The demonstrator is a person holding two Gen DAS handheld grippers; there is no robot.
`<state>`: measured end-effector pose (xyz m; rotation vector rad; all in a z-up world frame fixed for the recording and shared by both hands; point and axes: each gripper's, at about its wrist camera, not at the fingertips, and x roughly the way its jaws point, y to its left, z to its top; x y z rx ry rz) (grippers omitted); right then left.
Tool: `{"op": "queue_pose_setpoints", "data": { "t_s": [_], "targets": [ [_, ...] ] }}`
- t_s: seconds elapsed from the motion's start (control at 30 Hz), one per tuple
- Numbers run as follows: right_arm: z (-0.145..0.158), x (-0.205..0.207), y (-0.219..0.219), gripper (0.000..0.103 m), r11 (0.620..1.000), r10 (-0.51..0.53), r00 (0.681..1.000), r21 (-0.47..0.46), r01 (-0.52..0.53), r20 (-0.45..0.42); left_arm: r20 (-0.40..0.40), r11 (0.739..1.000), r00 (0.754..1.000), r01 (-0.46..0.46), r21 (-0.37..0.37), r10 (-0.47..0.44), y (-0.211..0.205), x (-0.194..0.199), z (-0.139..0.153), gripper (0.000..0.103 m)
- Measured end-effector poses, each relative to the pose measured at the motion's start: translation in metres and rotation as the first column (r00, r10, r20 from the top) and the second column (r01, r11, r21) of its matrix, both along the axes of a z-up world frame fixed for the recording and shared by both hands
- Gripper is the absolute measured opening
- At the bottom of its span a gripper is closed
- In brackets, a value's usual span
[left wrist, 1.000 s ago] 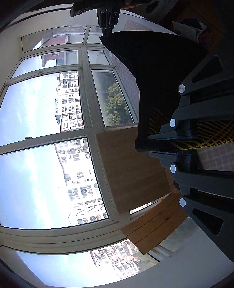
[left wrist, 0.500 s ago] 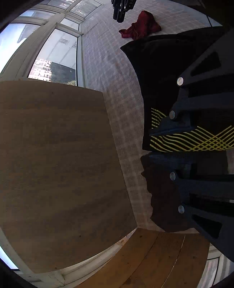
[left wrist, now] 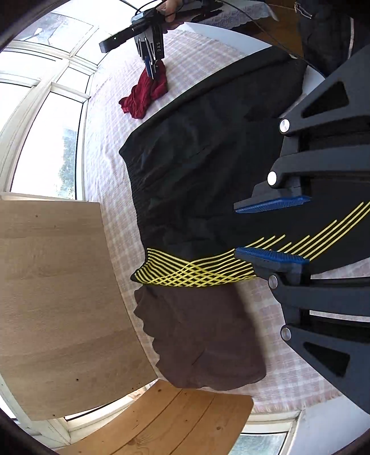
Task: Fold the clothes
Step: 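Lay the trousers flat on the table and open both grippers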
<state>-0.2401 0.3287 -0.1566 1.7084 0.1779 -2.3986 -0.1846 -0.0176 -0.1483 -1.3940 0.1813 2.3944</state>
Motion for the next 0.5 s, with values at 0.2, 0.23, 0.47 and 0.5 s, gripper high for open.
{"op": "queue_pose_setpoints", "data": {
  "t_s": [0.2,0.23,0.47,0.5],
  "targets": [
    [-0.031,0.073,-0.019,0.034,0.983,0.147,0.985,-0.122,-0.135,0.095,0.169,0.988,0.986,-0.014,0.152,-0.012,0.079,0.098,-0.049,0.025],
    [-0.035,0.085,-0.023,0.034,0.981,0.173,0.980,-0.108,-0.162,0.102,0.191,0.987,0.981,-0.015,0.162,-0.016,0.094,0.109,-0.058,0.025],
    [-0.044,0.145,-0.039,0.035,0.971,0.236,0.962,-0.078,-0.227,0.139,0.279,0.990,0.958,0.026,0.137,-0.064,0.164,0.143,-0.097,0.025],
    [-0.043,0.152,-0.042,0.038,0.971,0.233,0.962,-0.082,-0.224,0.140,0.284,0.990,0.956,0.033,0.139,-0.071,0.168,0.144,-0.098,0.026]
  ]
}}
